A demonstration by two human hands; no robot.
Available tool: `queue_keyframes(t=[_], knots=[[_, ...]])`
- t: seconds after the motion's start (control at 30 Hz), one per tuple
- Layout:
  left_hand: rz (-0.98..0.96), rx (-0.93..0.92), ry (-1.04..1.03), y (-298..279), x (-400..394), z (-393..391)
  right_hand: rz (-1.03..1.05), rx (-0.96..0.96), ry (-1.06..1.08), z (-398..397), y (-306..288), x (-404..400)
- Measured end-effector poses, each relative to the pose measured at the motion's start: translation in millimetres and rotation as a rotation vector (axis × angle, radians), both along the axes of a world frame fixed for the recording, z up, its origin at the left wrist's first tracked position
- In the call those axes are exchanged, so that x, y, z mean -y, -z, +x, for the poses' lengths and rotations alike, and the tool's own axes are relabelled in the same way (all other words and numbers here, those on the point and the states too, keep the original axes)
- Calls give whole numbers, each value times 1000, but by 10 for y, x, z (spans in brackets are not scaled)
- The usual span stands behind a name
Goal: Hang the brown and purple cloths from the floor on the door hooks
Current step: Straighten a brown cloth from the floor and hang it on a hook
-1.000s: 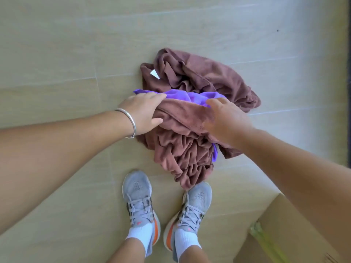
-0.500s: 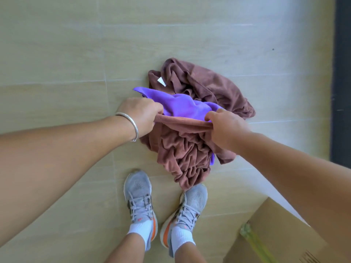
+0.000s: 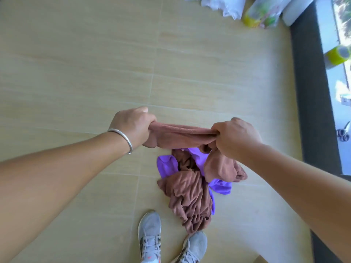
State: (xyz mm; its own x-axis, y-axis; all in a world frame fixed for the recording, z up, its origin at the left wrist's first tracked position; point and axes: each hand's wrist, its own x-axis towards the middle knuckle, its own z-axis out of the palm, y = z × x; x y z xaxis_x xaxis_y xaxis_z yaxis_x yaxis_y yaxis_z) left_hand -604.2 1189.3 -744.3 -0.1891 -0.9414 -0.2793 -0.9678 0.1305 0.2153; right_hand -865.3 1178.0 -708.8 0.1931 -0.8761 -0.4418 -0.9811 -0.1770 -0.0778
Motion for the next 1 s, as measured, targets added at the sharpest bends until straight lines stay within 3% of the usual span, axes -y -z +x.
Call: queue_keyframes(t=[0.33, 0.5, 0.6, 0.7, 0.87, 1.0], knots=[[-280, -33, -265, -1212, 121, 1342, -166, 117, -201, 1009, -1076, 612], [-355, -7, -322, -1741, -198, 1898, -202, 124, -269, 1669, -1236, 733], [-359, 27, -304, -1830, -536, 2003, -195, 29, -322, 1990, -1188, 628], [-241, 88, -258, -1665, -966, 1818, -107, -60, -336, 2172, -1059, 375], [262, -42, -141, -1179, -1746, 1299, -5, -130, -423, 2209, -751, -235], [403, 57, -192, -908, -2196, 1404, 46, -154, -469, 2203, -581, -658]])
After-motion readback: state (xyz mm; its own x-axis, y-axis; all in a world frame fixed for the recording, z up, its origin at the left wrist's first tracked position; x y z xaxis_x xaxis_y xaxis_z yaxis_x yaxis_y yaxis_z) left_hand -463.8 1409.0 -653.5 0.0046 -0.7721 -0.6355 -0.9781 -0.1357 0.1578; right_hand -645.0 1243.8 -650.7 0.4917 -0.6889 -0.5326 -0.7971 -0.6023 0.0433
